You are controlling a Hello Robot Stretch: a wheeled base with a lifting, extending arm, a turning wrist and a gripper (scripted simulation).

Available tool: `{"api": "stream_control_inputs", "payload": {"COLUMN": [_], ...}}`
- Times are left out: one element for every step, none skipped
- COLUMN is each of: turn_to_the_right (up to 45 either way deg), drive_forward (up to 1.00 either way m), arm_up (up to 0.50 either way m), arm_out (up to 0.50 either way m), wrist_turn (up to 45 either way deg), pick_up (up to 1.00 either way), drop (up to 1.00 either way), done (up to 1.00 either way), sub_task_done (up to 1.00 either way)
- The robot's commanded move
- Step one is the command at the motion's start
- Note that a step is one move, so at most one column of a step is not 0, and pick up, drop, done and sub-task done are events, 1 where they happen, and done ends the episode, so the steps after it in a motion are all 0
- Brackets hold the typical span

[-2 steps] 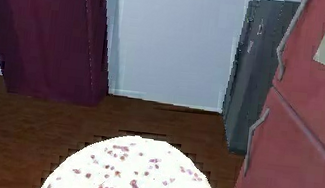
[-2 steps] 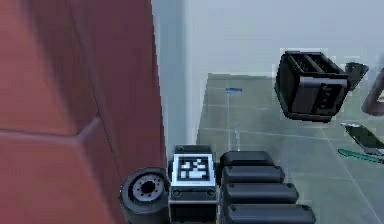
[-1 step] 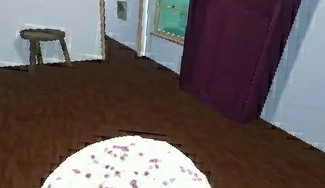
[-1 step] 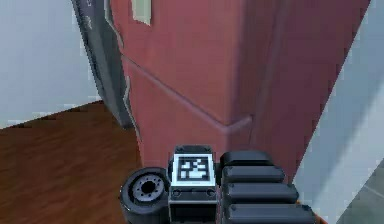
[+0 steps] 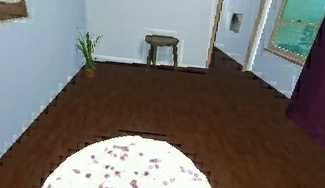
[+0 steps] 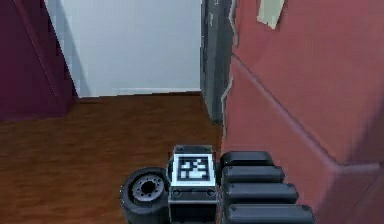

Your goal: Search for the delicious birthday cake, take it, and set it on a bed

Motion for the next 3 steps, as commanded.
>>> {"api": "stream_control_inputs", "payload": {"turn_to_the_right": [0.0,18.0,0.0], "drive_forward": [0.15,0.00,1.00], "arm_up": [0.00,0.00,0.00], "arm_out": [0.00,0.00,0.00], "wrist_turn": [0.0,0.0,0.0], "pick_up": [0.00,0.00,0.00], "drop": [0.00,0.00,0.00], "done": [0.00,0.00,0.00], "sub_task_done": [0.00,0.00,0.00]}}
